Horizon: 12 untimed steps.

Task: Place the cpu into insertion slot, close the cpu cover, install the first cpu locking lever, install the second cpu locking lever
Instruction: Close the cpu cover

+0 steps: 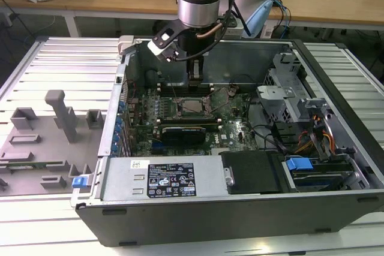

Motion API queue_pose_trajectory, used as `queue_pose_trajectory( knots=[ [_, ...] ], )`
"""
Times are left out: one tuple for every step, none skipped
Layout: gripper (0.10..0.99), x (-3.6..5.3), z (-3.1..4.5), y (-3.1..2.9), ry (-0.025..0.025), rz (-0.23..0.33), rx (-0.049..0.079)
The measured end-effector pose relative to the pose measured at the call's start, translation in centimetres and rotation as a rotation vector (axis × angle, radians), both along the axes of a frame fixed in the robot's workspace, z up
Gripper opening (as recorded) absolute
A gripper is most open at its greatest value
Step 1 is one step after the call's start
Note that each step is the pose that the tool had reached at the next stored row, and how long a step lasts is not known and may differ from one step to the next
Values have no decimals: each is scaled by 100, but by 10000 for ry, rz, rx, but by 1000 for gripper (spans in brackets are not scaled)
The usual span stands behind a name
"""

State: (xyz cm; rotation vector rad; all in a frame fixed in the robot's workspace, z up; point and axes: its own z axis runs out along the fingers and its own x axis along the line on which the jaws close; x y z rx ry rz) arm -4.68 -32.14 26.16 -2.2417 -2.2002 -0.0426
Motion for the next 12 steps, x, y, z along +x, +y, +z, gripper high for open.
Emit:
queue_pose_trajectory(
  knots=[
    [106,0,0,0,0,0,0],
    [106,1,0,0,0,1,0],
    [106,1,0,0,0,0,0],
    [106,1,1,0,0,0,1],
    [106,1,7,0,0,0,-1],
    [106,1,17,0,-1,0,1],
    [106,1,18,0,0,0,1],
    [106,1,18,0,0,0,0],
    [106,1,18,0,0,1,0],
    [106,10,19,0,1,2,-2],
    [106,16,20,0,1,1,-3],
    [106,25,19,0,1,0,-2]
  ],
)
